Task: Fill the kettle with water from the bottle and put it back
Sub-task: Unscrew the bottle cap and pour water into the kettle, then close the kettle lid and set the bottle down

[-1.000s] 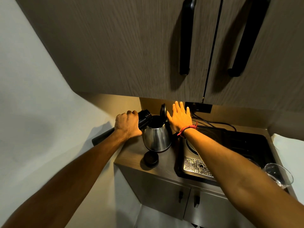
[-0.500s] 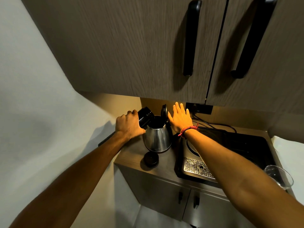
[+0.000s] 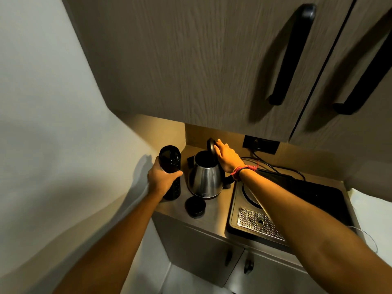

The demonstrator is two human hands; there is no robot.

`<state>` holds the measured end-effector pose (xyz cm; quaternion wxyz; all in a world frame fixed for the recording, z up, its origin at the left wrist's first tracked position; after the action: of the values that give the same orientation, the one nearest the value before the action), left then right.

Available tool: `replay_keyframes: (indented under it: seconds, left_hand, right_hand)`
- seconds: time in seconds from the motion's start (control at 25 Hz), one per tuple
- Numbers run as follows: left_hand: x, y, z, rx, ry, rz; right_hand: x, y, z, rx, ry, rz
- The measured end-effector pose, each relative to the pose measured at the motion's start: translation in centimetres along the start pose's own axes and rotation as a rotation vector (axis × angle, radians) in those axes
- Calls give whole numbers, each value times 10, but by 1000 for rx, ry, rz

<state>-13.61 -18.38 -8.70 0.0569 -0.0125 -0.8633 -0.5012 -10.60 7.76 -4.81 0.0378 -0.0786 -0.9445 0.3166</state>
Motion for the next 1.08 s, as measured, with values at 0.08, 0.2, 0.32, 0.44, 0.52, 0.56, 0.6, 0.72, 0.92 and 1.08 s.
replay_keyframes:
  seconds: [0.08, 0.2, 0.32, 0.44, 0.52, 0.56, 0.6, 0.72, 0.92, 1.08]
  left_hand:
    - [5, -7, -4, -22, -11, 13]
    - [14, 7, -15, -83, -21, 80]
    - [15, 60, -33, 10, 63, 304]
    - [-13, 132, -8, 453, 89, 740]
    - [-36, 142, 43, 629, -120, 896]
    - [-39, 133, 65, 697, -216, 845]
    - [-35, 118, 82, 750, -291, 733]
    - [-23, 69, 103, 824, -460, 457]
    - [-15, 59, 109, 850, -586, 390]
    - [-15, 68, 96, 858, -596, 411]
  right_hand:
    - [2, -5, 9, -71, -1, 5]
    - [4, -2, 28, -251, -45, 32]
    - [-1, 2, 35, -337, -45, 26]
    - [-7, 4, 33, -325, -18, -37]
    - [-10, 5, 35, -338, -8, -91]
    - [-11, 6, 36, -353, -9, -97]
    - [-12, 8, 36, -373, -15, -84]
    - [-12, 11, 34, -403, -32, -18]
    - [-12, 6, 33, -469, -41, 16]
    - [-21, -11, 31, -566, -13, -61]
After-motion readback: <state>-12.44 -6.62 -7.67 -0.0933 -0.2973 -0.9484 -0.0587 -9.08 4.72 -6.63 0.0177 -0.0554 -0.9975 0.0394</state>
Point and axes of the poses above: each hand's wrist, its own x-axis towards the middle knuckle, its own z-axis out of the palm, y = z × x, the point moved 7 cm from there along x, towards the middle knuckle, and after that the axes turned 1 degree about -z, right-handed, at the moved point
